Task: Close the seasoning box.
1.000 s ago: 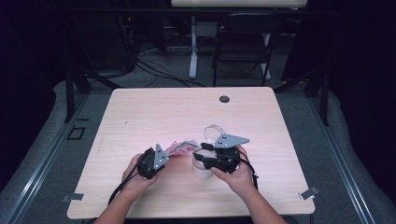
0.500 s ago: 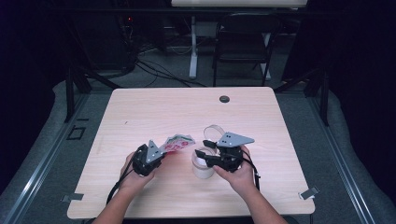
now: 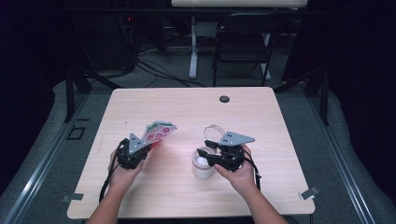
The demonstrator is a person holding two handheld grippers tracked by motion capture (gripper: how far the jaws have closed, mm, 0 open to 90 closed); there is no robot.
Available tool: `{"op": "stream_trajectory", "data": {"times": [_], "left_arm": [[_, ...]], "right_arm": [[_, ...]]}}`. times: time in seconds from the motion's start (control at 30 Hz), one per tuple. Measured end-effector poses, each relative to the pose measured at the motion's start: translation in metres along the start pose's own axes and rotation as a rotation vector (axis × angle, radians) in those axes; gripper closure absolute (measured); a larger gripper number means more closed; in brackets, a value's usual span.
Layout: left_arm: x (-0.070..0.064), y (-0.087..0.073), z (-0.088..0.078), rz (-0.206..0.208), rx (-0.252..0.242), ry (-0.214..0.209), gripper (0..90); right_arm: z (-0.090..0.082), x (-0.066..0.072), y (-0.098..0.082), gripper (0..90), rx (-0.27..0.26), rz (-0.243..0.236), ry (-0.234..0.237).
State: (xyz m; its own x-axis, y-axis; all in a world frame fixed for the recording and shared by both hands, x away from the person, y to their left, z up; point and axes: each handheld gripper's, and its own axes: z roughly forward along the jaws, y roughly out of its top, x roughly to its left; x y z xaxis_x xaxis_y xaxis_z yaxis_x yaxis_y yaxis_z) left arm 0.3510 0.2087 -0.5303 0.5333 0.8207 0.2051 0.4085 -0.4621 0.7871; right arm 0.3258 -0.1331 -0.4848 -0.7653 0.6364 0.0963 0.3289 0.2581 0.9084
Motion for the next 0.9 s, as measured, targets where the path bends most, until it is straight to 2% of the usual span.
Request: {"op": "stream_trajectory", "data": {"times": [0.2,0.37,0.43,0.53,0.7,0.9], "left_arm": [[0.021,-0.008,-0.003,-0.077,0.009,0.059,82.9],[0.039,-0.016,-0.007,-0.163,0.001,0.107,82.9],[0.043,-0.018,-0.009,-0.180,0.007,0.124,82.9],[0.051,-0.024,-0.010,-0.234,0.002,0.145,82.9],[0.060,-0.031,-0.011,-0.290,0.013,0.178,82.9],[0.064,-0.035,-0.009,-0.328,0.035,0.183,82.7]], "right_arm": [[0.002,0.000,-0.001,55.0,0.005,0.001,0.010],[0.002,0.000,-0.001,55.1,0.007,0.001,0.012],[0.002,-0.001,-0.001,55.1,0.006,0.002,0.013],[0.003,-0.001,-0.001,55.2,0.006,0.004,0.015],[0.004,-0.001,-0.001,55.2,0.009,0.003,0.020],[0.005,-0.001,-0.002,55.2,0.007,0.003,0.023]]}}
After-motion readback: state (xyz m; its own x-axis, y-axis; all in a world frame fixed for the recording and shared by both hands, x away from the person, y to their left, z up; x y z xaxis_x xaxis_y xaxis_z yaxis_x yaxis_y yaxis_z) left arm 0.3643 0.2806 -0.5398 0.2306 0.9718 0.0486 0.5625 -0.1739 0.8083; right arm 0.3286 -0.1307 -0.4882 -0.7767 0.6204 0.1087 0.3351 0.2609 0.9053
